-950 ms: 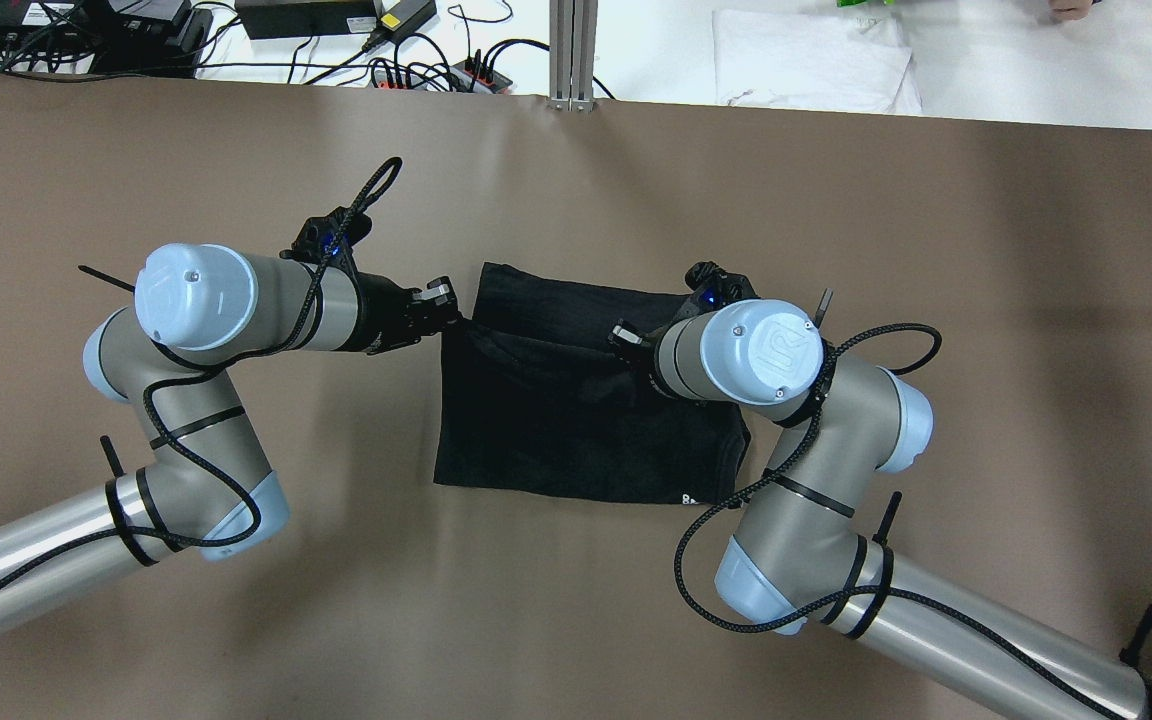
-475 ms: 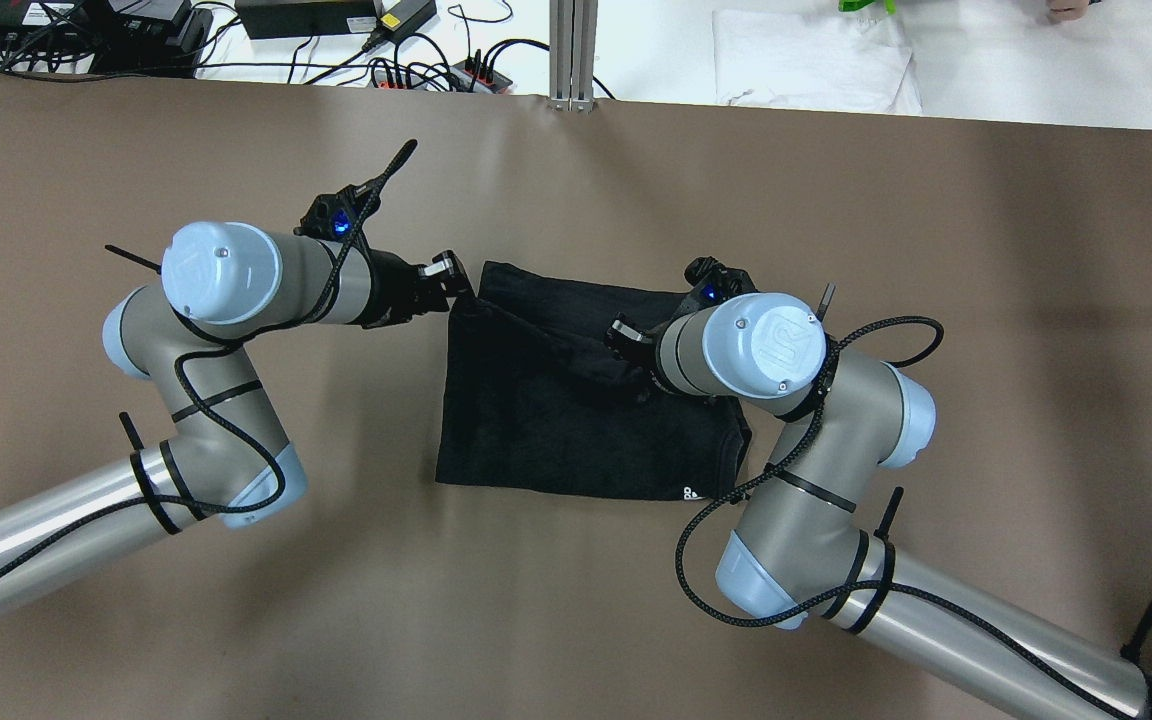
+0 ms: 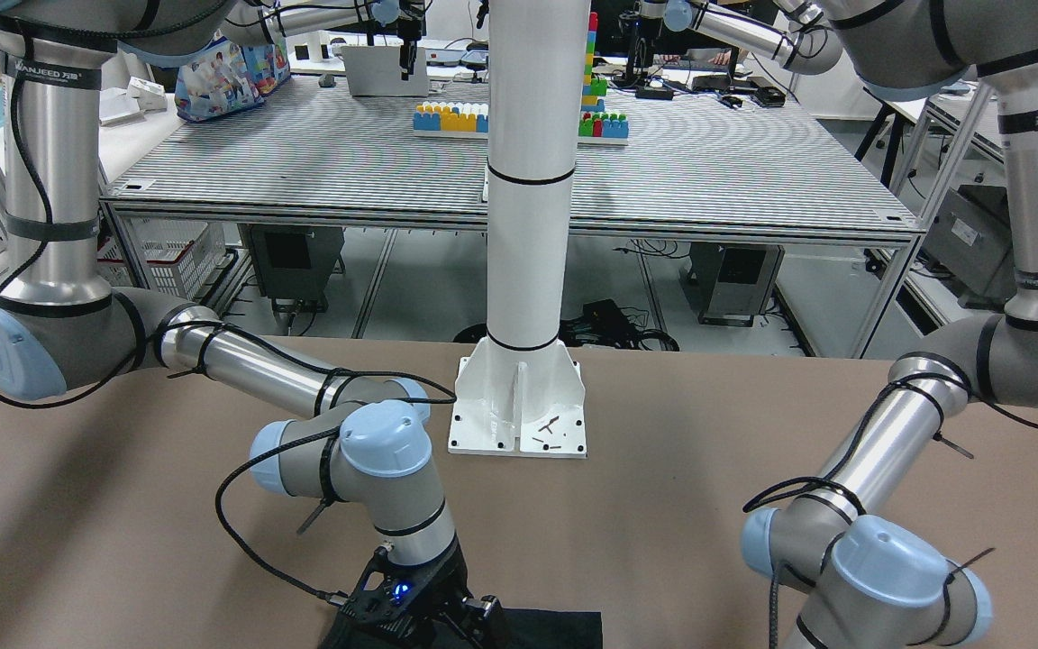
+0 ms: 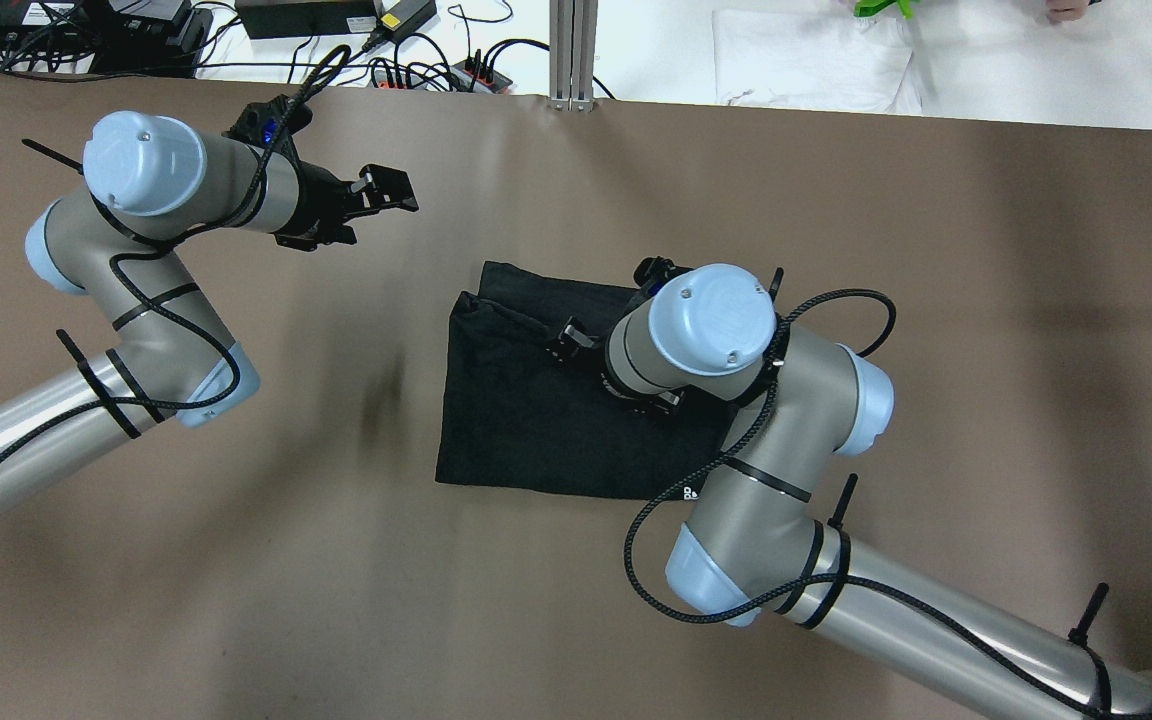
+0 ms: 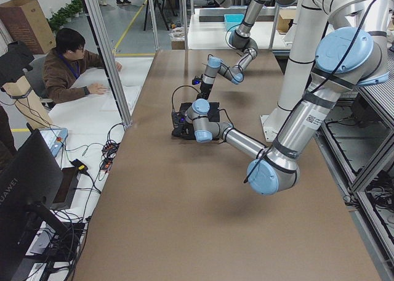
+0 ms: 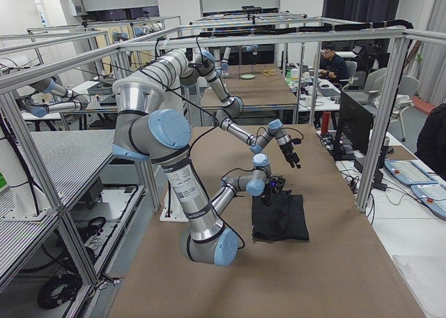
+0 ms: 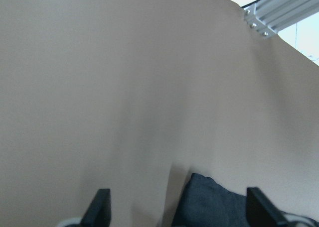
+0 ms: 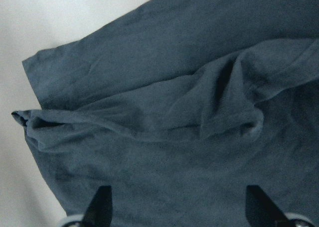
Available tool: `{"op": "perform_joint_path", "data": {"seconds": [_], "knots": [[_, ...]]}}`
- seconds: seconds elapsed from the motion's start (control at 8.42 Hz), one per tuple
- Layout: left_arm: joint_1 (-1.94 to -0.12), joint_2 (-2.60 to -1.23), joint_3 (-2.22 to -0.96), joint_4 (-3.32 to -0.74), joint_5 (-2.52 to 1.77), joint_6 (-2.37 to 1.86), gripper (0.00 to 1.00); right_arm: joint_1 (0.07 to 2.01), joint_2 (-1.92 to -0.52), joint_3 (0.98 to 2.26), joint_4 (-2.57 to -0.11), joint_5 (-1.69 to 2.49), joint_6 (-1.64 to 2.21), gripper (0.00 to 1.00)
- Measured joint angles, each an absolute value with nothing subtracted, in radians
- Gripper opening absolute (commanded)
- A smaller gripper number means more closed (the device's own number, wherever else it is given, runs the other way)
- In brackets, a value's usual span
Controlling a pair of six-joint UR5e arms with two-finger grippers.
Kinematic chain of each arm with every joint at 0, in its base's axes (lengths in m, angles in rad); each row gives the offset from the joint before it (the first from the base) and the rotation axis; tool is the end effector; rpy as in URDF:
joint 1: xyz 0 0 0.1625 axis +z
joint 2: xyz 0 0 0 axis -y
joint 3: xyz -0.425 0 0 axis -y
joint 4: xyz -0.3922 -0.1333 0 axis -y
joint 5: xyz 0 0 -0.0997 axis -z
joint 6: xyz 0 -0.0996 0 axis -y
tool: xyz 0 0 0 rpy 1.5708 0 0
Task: Fold clothes
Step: 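Press the folded shirt flat with the right gripper while the left withdraws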
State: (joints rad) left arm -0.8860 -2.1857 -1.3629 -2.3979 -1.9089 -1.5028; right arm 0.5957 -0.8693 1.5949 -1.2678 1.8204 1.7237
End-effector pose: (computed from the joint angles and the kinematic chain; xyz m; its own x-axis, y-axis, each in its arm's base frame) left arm 0.3822 -0.6265 0.2913 0.2447 -0.1983 -0.9491 0.5172 0.8546 -0.0452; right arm -0.5199 -0.4837 0.1913 0.3660 0.4264 0.8272 -0.4293 0.8660 -0.2564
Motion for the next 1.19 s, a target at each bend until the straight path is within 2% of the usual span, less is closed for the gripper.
{"op": "perform_joint_path", "data": {"seconds": [0.24, 0.59, 1.19], "knots": [[-0.917, -2.183, -1.352, -2.399, -1.937, -1.482, 1.00, 0.543, -0.799, 1.549, -1.365, 1.778, 1.685, 0.94], [-0.930, -2.179, -1.350, -2.404, -1.942, -1.476, 1.00, 0.531, -0.698, 1.369, -1.396, 1.749, 1.553, 0.94], [-0.926, -2.180, -1.329, -2.406, -1.932, -1.476, 1.00, 0.637, -0.679, 1.217, -1.382, 1.746, 1.325, 0.94]]}}
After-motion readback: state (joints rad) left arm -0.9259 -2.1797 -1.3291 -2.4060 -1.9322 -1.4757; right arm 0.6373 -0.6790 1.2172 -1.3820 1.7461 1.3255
